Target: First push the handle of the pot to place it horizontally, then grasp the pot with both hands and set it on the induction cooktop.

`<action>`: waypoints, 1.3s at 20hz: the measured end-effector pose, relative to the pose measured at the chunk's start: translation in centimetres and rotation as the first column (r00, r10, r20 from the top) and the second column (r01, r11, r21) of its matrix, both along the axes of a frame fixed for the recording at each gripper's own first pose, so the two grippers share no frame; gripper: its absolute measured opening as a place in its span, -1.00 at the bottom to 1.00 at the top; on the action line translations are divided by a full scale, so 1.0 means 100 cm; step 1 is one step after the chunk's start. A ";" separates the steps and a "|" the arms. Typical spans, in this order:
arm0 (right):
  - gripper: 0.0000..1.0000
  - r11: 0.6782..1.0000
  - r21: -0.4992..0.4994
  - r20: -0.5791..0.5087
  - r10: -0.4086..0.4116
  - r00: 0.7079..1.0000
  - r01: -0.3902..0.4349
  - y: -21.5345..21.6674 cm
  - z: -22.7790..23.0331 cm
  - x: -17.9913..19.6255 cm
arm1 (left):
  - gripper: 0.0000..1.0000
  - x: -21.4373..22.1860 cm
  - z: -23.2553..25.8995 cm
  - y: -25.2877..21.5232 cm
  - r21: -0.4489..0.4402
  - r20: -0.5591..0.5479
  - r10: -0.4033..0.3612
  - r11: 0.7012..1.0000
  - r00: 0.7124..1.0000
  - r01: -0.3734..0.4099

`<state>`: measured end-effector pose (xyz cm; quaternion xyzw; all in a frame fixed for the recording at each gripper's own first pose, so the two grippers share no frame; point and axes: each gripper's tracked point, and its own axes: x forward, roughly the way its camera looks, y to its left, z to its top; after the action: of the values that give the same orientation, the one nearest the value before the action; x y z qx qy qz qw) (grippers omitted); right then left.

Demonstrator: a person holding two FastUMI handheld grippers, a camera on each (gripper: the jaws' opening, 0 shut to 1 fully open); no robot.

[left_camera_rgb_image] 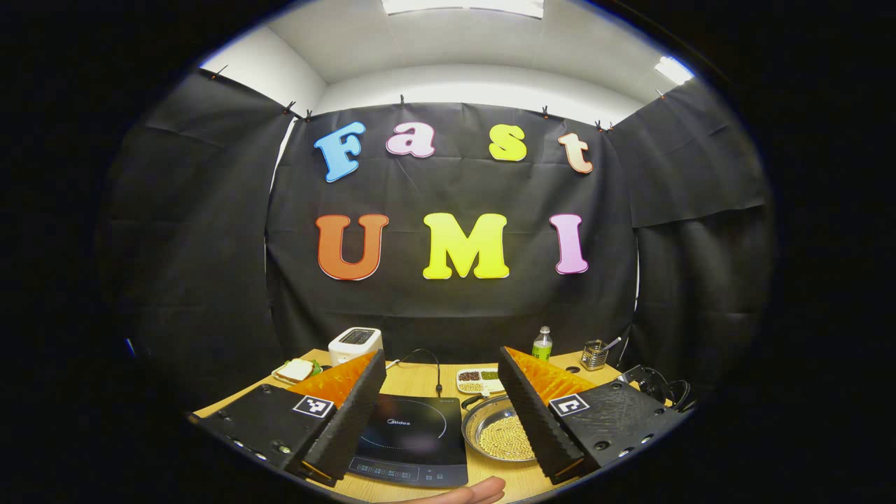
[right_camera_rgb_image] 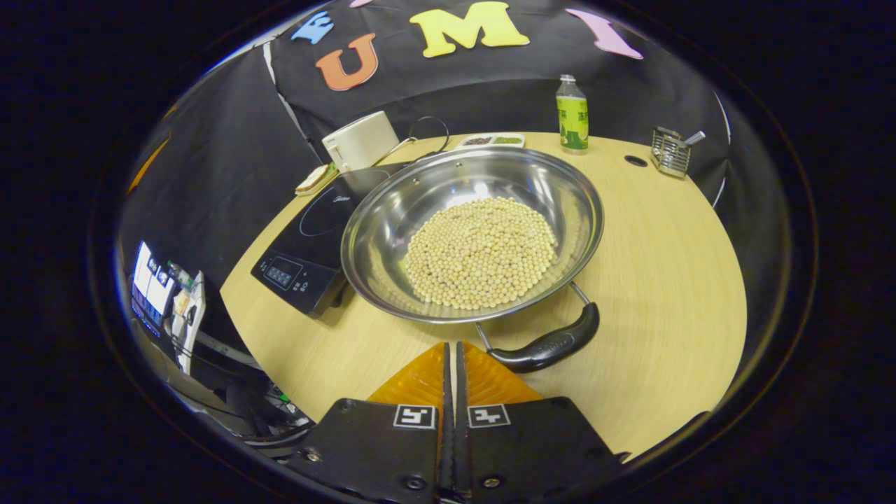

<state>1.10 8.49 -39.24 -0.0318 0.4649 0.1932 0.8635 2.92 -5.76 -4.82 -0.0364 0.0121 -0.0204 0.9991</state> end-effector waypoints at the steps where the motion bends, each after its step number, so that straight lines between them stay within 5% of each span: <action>1: -0.92 1.000 -0.005 -0.004 0.001 1.000 -0.001 -0.004 0.000 0.002 | 0.92 0.002 -0.001 -0.001 0.002 0.000 0.004 1.000 1.000 -0.004; 13: -0.92 0.992 -0.112 -0.018 -0.064 0.998 0.062 -0.059 0.005 0.043 | 0.92 0.041 -0.009 -0.005 -0.015 -0.012 0.029 0.999 1.000 -0.029; 26: -0.93 0.969 -0.207 0.082 -0.123 0.989 0.138 -0.105 0.000 0.090 | 0.92 0.070 -0.054 -0.008 -0.038 -0.115 0.011 0.999 0.993 -0.015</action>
<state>10.11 -2.06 -39.24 -0.0997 0.4542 0.0840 0.8813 9.94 -6.56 -10.24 -0.0569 0.0687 -0.0121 0.9959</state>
